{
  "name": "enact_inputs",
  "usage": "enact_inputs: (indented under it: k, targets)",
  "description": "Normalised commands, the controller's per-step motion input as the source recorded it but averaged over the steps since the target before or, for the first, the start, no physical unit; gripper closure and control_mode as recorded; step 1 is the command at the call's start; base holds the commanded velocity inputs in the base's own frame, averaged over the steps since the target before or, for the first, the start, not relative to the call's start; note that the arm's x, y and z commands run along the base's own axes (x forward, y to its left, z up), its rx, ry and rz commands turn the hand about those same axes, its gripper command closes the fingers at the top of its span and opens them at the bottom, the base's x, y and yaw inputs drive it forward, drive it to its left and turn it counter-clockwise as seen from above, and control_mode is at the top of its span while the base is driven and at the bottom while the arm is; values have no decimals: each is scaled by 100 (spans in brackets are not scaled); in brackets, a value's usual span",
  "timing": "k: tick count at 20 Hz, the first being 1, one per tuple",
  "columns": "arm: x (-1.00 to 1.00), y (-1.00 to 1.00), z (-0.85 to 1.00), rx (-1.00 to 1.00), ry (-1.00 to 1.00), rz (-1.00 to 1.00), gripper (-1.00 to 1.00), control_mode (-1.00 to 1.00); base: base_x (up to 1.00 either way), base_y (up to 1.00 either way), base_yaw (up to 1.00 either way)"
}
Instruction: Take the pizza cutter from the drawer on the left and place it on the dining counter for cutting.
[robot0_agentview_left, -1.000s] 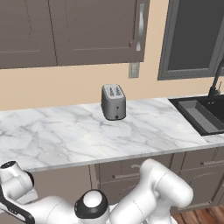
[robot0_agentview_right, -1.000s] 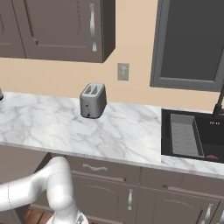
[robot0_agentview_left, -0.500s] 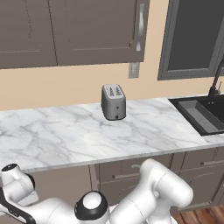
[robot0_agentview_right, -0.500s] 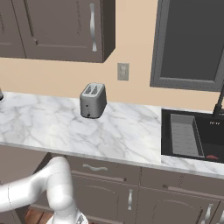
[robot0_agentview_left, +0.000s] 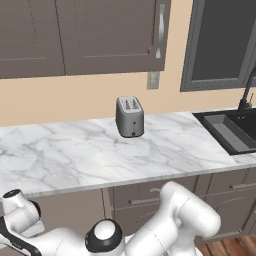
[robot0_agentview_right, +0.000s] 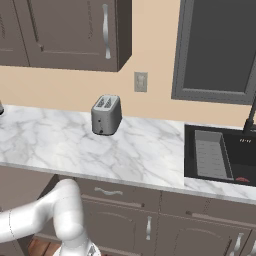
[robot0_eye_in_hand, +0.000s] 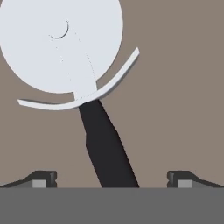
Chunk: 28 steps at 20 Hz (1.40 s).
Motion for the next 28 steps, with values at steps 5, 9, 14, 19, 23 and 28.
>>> enact_inputs:
  k: [5,9,14,19,23,28]
  targets:
    - [0,0,-17,0,-2,0,-100,-100,0,0,0]
    - [0,0,-13,0,-1,1,-100,-100,0,0,0]
    - [0,0,-3,0,0,0,-100,-100,0,0,0]
    - [0,0,0,0,0,0,-100,-100,0,0,0]
    - [0,0,0,0,0,0,-100,-100,0,0,0]
    - [0,0,0,0,0,0,-100,-100,0,0,0]
